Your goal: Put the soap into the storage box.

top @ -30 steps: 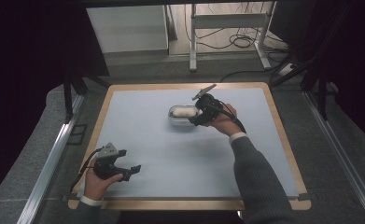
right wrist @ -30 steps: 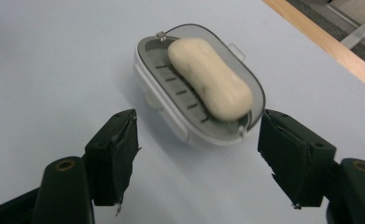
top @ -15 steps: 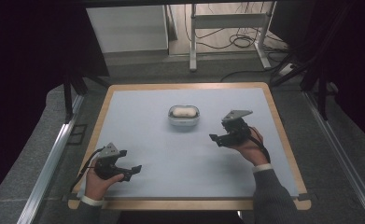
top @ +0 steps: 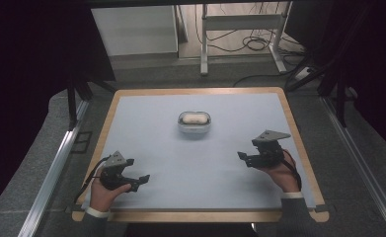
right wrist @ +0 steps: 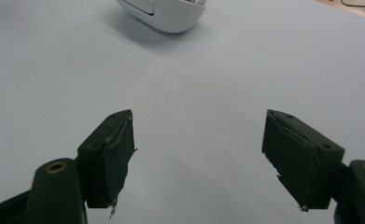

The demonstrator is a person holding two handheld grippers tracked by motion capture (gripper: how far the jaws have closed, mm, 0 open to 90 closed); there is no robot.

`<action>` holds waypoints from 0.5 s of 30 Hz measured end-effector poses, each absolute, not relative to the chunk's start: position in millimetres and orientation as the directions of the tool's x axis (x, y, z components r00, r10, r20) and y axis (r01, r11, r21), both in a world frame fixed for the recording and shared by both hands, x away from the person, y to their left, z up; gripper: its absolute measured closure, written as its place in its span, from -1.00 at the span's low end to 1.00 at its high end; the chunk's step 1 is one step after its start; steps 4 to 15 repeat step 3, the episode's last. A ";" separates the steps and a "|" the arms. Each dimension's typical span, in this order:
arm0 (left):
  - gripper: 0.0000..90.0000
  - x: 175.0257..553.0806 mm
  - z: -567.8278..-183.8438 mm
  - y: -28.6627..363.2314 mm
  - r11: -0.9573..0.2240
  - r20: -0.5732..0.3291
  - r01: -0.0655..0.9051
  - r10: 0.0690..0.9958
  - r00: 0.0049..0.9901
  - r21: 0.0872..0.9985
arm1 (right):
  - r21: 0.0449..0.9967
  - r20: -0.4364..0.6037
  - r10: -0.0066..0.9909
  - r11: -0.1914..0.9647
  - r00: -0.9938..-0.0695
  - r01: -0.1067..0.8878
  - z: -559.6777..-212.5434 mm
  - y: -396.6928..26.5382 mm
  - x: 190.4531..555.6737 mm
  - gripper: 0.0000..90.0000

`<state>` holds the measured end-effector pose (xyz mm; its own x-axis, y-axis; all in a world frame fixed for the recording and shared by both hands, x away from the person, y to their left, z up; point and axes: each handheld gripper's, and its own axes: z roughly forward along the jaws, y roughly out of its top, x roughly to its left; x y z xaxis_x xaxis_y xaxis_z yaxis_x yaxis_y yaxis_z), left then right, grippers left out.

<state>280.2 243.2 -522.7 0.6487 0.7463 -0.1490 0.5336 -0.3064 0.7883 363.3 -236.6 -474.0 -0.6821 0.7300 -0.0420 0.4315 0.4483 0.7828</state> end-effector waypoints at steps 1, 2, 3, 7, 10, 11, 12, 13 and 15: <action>-0.84 280.2 -522.5 243.4 -0.306 -0.149 0.533 0.746 0.649 0.789 | 0.783 -0.042 0.730 0.448 -0.682 0.432 -474.0 -236.6 363.3 -0.45; -0.84 280.2 -522.4 243.6 -0.306 -0.148 0.532 0.746 0.649 0.790 | 0.785 -0.036 0.729 0.444 -0.683 0.432 -473.7 -238.2 362.6 -0.46; -0.84 280.0 -522.3 243.8 -0.306 -0.146 0.531 0.747 0.649 0.790 | 0.790 -0.031 0.730 0.437 -0.683 0.431 -473.7 -239.4 361.6 -0.47; -0.84 280.0 -522.3 243.8 -0.306 -0.146 0.531 0.747 0.649 0.790 | 0.790 -0.031 0.730 0.437 -0.683 0.431 -473.7 -239.4 361.6 -0.47; -0.84 280.0 -522.3 243.8 -0.306 -0.146 0.531 0.747 0.649 0.790 | 0.790 -0.031 0.730 0.437 -0.683 0.431 -473.7 -239.4 361.6 -0.47; -0.84 280.0 -522.3 243.8 -0.306 -0.146 0.531 0.747 0.649 0.790 | 0.790 -0.031 0.730 0.437 -0.683 0.431 -473.7 -239.4 361.6 -0.47; -0.84 280.0 -522.3 243.8 -0.306 -0.146 0.531 0.747 0.649 0.790 | 0.790 -0.031 0.730 0.437 -0.683 0.431 -473.7 -239.4 361.6 -0.47; -0.84 280.0 -522.3 243.8 -0.306 -0.146 0.531 0.747 0.649 0.790 | 0.790 -0.031 0.730 0.437 -0.683 0.431 -473.7 -239.4 361.6 -0.47; -0.84 280.0 -522.3 243.8 -0.306 -0.146 0.531 0.747 0.649 0.790 | 0.790 -0.031 0.730 0.437 -0.683 0.431 -473.7 -239.4 361.6 -0.47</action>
